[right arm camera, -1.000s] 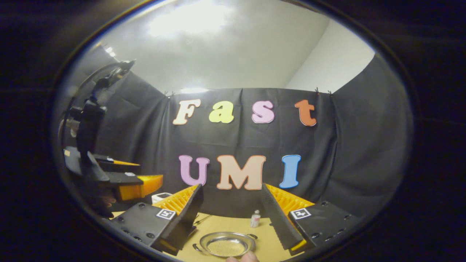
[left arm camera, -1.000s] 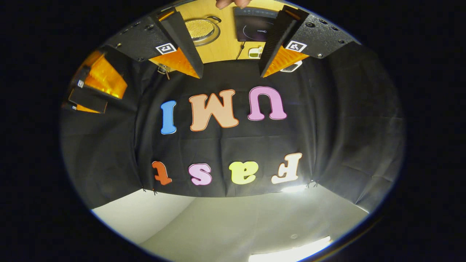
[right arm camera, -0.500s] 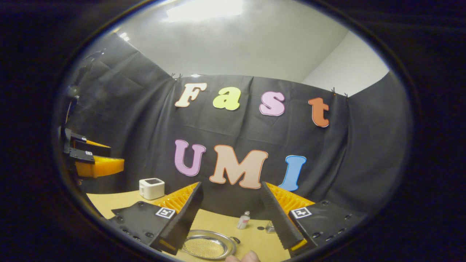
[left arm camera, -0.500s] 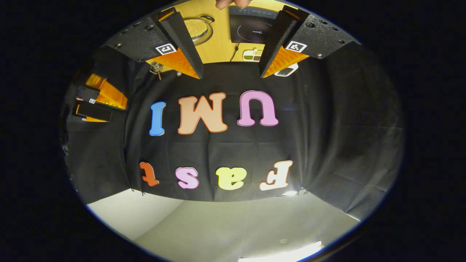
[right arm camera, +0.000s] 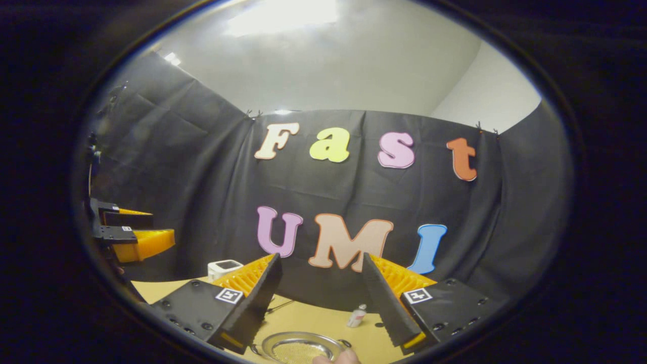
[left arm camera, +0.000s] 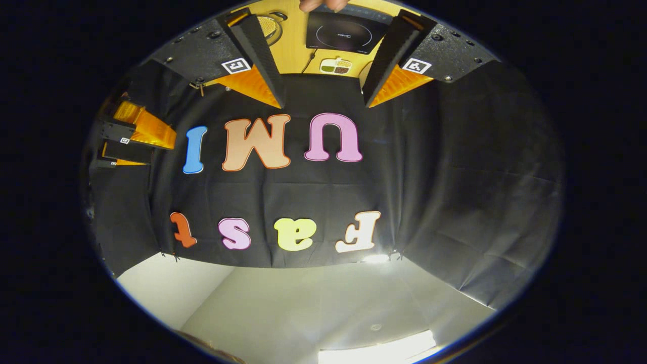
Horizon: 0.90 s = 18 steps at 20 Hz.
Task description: First push the handle of the pot to place it horizontally, then grasp the pot with both hands and set it on the induction cooktop.
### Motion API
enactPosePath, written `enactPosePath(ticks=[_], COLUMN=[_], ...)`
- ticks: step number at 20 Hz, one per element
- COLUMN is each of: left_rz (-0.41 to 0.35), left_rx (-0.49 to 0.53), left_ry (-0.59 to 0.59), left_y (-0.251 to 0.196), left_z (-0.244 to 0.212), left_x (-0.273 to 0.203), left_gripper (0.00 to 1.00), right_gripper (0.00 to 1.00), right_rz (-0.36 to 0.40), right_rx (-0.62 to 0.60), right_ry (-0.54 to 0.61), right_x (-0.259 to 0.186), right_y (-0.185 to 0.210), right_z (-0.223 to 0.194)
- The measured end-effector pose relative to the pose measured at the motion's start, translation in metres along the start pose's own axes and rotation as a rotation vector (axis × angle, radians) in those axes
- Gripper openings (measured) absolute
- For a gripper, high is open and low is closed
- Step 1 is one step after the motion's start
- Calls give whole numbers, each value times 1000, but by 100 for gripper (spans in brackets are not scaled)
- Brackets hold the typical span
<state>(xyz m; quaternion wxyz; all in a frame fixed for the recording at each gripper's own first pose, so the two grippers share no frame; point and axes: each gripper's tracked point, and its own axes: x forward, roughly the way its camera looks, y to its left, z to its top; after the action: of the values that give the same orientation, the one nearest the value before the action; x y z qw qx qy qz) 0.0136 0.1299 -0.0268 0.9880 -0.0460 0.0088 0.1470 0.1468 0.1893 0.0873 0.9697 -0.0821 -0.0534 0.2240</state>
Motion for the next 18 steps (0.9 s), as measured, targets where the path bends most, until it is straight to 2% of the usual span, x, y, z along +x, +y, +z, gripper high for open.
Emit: enactPosePath(ticks=[2,3,4,9,10,11,12,13,14,16,18], left_rz=[5,8,10,-6,-13,-24,-40,-59,-73,-108,-136], left_rx=[-4,-11,-27,-50,-43,-33,-28,-20,-7,-13,-35], left_ry=[7,19,16,32,32,39,32,31,39,45,69], left_y=[-1,0,1,29,38,46,53,59,65,74,77], left_z=[-3,-10,-12,-31,-32,-37,-38,-40,-45,-55,-65], left_x=[3,1,3,25,31,34,38,42,47,52,60], left_gripper=[93,88,93,93,98,88,93,88,93,93,93], right_gripper=[99,98,99,99,99,98,98,90,90,54,18], right_rz=[14,24,27,17,8,2,-17,-33,-52,-132,-134], right_rx=[23,41,56,57,70,89,106,125,135,125,149], right_ry=[15,36,59,180,201,238,267,284,302,368,408], right_x=[7,9,10,22,23,23,22,23,24,25,24], right_y=[-1,3,6,20,24,31,35,40,44,43,55], right_z=[-10,-22,-31,-85,-95,-107,-120,-125,-131,-150,-159])
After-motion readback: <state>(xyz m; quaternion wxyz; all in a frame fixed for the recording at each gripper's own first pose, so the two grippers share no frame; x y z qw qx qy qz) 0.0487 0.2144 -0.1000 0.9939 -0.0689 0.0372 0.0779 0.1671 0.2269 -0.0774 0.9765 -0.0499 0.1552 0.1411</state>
